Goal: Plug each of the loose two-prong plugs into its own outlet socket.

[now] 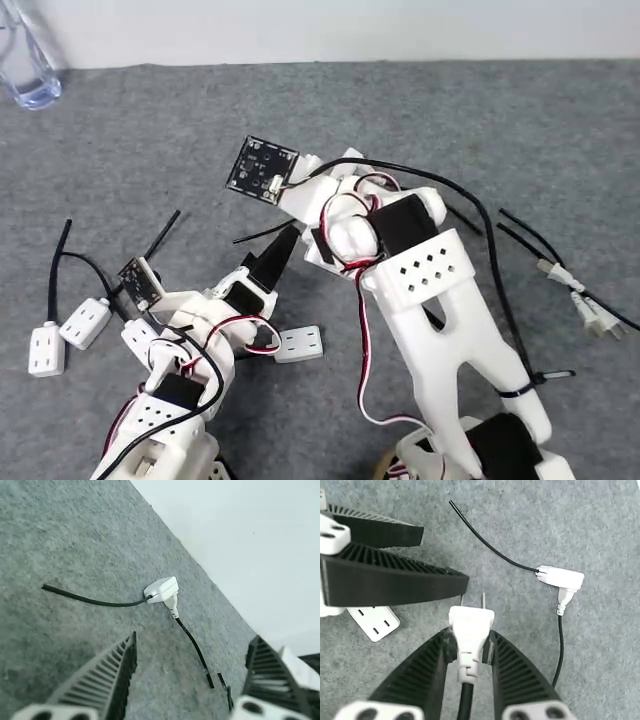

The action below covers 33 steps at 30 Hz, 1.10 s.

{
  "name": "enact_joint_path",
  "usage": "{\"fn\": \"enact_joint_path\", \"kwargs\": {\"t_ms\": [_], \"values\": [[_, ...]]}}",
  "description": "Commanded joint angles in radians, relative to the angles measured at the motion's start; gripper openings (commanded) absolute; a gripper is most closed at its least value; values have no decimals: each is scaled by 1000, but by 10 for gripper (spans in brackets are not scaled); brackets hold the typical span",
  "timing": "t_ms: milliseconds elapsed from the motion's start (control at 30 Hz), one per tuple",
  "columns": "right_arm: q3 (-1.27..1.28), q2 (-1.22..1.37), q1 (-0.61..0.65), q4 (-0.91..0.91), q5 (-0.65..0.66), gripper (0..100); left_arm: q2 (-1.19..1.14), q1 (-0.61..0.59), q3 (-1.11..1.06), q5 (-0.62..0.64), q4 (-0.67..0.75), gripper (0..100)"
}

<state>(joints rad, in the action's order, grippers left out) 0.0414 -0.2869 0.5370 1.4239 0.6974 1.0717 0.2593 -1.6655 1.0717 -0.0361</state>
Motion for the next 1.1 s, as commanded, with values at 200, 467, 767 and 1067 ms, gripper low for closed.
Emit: {"fn": "enact_joint_path", "kwargs": {"t_ms": [200,467,767,1067], "values": [[-63,-44,41,-22,-49,9,8,3,7,2,17,330],[-64,-44,42,-30,-54,9,8,3,7,2,17,330],[-130,-42,42,-27,-78,9,8,3,7,2,17,330],[-138,-36,42,-27,-80,9,8,3,7,2,17,330]]}}
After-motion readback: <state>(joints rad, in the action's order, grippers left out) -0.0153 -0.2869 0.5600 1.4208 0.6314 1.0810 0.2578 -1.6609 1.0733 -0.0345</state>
